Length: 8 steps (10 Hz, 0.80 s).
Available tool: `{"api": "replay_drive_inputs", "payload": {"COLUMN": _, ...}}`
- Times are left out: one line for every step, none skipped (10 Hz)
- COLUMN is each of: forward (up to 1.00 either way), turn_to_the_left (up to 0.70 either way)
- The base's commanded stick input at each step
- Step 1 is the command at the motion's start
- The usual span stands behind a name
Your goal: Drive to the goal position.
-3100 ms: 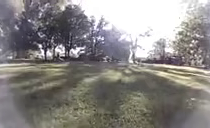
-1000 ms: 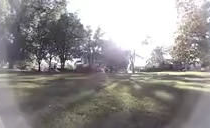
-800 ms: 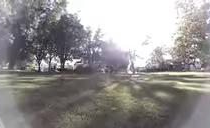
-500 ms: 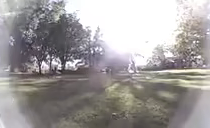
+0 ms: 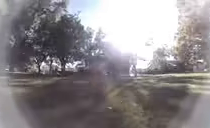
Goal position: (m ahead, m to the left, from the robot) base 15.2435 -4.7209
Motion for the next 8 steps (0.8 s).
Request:
{"api": "replay_drive_inputs", "payload": {"forward": 1.0, "turn_to_the_left": 0.0}}
{"api": "replay_drive_inputs", "payload": {"forward": 1.0, "turn_to_the_left": 0.0}}
{"api": "replay_drive_inputs", "payload": {"forward": 1.0, "turn_to_the_left": 0.0}}
{"api": "replay_drive_inputs", "payload": {"forward": 1.0, "turn_to_the_left": 0.0}}
{"api": "replay_drive_inputs", "payload": {"forward": 1.0, "turn_to_the_left": 0.0}}
{"api": "replay_drive_inputs", "payload": {"forward": 1.0, "turn_to_the_left": 0.0}}
{"api": "replay_drive_inputs", "payload": {"forward": 1.0, "turn_to_the_left": 0.0}}
{"api": "replay_drive_inputs", "payload": {"forward": 1.0, "turn_to_the_left": 0.0}}
